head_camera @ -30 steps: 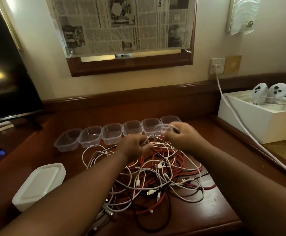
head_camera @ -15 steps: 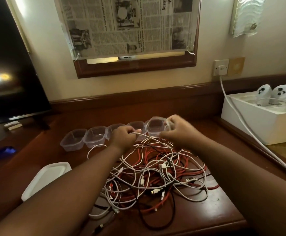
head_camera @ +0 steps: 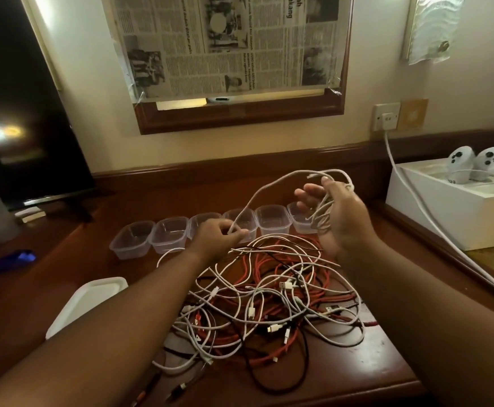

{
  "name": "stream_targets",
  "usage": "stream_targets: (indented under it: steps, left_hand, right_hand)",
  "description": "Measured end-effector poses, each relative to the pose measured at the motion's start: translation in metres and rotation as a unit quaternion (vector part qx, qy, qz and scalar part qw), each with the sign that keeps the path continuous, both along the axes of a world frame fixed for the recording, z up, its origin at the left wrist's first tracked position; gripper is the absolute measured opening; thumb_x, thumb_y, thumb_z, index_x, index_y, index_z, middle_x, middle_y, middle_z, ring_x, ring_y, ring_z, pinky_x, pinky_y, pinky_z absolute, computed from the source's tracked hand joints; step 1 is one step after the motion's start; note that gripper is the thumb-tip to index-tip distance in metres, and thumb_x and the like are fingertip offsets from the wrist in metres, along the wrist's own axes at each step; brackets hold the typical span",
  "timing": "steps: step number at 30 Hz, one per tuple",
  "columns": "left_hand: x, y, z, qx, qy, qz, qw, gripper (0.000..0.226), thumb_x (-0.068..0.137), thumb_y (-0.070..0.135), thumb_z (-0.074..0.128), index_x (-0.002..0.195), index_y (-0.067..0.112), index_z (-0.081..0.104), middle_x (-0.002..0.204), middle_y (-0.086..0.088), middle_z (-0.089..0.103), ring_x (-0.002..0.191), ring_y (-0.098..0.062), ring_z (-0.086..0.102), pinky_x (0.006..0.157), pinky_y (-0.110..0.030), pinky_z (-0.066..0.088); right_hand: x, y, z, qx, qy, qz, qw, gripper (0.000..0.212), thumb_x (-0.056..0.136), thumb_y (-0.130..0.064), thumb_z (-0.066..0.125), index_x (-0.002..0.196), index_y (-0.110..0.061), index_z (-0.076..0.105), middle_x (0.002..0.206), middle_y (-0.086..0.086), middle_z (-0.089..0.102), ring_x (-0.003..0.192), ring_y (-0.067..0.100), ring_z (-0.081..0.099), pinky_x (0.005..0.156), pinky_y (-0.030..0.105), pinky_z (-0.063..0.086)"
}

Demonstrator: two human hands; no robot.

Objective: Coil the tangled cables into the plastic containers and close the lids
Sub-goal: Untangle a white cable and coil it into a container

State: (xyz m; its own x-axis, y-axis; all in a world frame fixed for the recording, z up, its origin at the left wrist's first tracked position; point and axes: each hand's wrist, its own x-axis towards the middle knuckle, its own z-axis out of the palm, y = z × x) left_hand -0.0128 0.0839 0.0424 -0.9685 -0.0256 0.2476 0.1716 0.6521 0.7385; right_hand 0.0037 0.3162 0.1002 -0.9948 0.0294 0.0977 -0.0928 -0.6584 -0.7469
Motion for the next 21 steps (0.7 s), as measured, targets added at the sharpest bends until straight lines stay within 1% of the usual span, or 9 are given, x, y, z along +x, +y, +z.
stream_targets:
  steps: [2, 5, 8, 11, 14, 17, 19, 20, 21]
  left_hand:
    - [0.004, 0.000, 0.003, 0.063, -0.013, 0.025, 0.998, 0.027, 0.098, 0.029, 0.059, 0.078, 0.013, 0.068, 0.070, -0.006, 0.065, 0.062, -0.015, 0.060, 0.061, -0.028, 0.051]
    - [0.012, 0.006, 0.017, 0.163, -0.014, 0.048, 0.985, 0.031, 0.101, 0.028, 0.053, 0.088, 0.004, 0.068, 0.066, -0.003, 0.062, 0.057, -0.008, 0.059, 0.054, -0.018, 0.050]
    - [0.021, 0.017, 0.027, 0.244, -0.040, -0.001, 0.969, 0.027, 0.102, 0.025, 0.052, 0.102, 0.003, 0.067, 0.079, -0.011, 0.066, 0.068, -0.019, 0.063, 0.063, -0.027, 0.054]
    - [0.031, 0.027, 0.033, 0.325, -0.059, -0.023, 0.944, 0.029, 0.101, 0.030, 0.051, 0.117, 0.008, 0.062, 0.089, -0.010, 0.067, 0.070, -0.020, 0.064, 0.067, -0.033, 0.053]
    - [0.039, 0.029, 0.040, 0.463, -0.079, -0.038, 0.882, 0.043, 0.097, 0.047, 0.049, 0.125, 0.016, 0.060, 0.105, -0.012, 0.069, 0.081, -0.023, 0.068, 0.071, -0.035, 0.053]
    - [0.051, 0.028, 0.049, 0.593, -0.088, -0.042, 0.799, 0.058, 0.093, 0.063, 0.046, 0.125, 0.016, 0.059, 0.116, -0.016, 0.070, 0.092, -0.027, 0.072, 0.076, -0.038, 0.055]
    - [0.061, 0.029, 0.057, 0.659, -0.093, -0.044, 0.745, 0.062, 0.092, 0.065, 0.047, 0.125, 0.013, 0.056, 0.114, -0.016, 0.071, 0.095, -0.029, 0.073, 0.078, -0.039, 0.057]
    - [0.067, 0.030, 0.061, 0.671, -0.099, -0.046, 0.734, 0.062, 0.092, 0.063, 0.049, 0.125, 0.012, 0.054, 0.114, -0.017, 0.071, 0.096, -0.030, 0.073, 0.078, -0.041, 0.057]
    - [0.072, 0.031, 0.063, 0.665, -0.110, -0.042, 0.738, 0.059, 0.093, 0.060, 0.051, 0.126, 0.011, 0.053, 0.114, -0.018, 0.071, 0.097, -0.031, 0.072, 0.078, -0.042, 0.057]
  right_hand:
    - [-0.003, 0.006, 0.002, 0.000, -0.006, -0.014, 1.000, 0.021, 0.099, -0.018, 0.053, 0.115, -0.006, 0.057, 0.092, 0.011, 0.070, 0.088, 0.027, 0.073, 0.076, 0.037, 0.059]
    - [0.003, 0.009, 0.001, 0.127, -0.004, 0.007, 0.992, 0.018, 0.097, -0.022, 0.056, 0.107, -0.007, 0.061, 0.081, 0.006, 0.066, 0.067, 0.018, 0.064, 0.063, 0.032, 0.055]
    - [0.015, 0.001, -0.002, 0.325, 0.026, 0.069, 0.943, 0.012, 0.096, -0.021, 0.058, 0.095, -0.010, 0.061, 0.079, 0.006, 0.065, 0.057, 0.015, 0.056, 0.058, 0.030, 0.050]
    - [0.026, -0.005, -0.005, 0.432, 0.085, 0.130, 0.888, 0.007, 0.094, -0.019, 0.062, 0.092, -0.013, 0.059, 0.085, 0.010, 0.065, 0.057, 0.012, 0.056, 0.055, 0.026, 0.049]
    - [0.034, -0.008, -0.010, 0.514, 0.101, 0.126, 0.843, 0.011, 0.093, -0.018, 0.063, 0.086, -0.012, 0.058, 0.076, 0.008, 0.059, 0.057, 0.012, 0.054, 0.053, 0.023, 0.049]
    - [0.039, -0.011, -0.021, 0.599, 0.096, 0.122, 0.786, 0.017, 0.091, -0.021, 0.065, 0.079, -0.012, 0.059, 0.068, 0.004, 0.055, 0.056, 0.014, 0.051, 0.053, 0.026, 0.047]
    - [0.046, -0.013, -0.028, 0.678, 0.097, 0.121, 0.719, 0.020, 0.090, -0.028, 0.067, 0.080, -0.011, 0.061, 0.070, 0.006, 0.058, 0.059, 0.015, 0.053, 0.057, 0.029, 0.047]
    - [0.050, -0.014, -0.030, 0.719, 0.112, 0.108, 0.677, 0.022, 0.089, -0.032, 0.066, 0.081, -0.011, 0.063, 0.072, 0.006, 0.061, 0.060, 0.015, 0.053, 0.057, 0.030, 0.047]
    - [0.057, -0.015, -0.031, 0.755, 0.137, 0.088, 0.636, 0.023, 0.089, -0.036, 0.065, 0.081, -0.014, 0.063, 0.073, 0.004, 0.063, 0.060, 0.014, 0.054, 0.056, 0.029, 0.045]
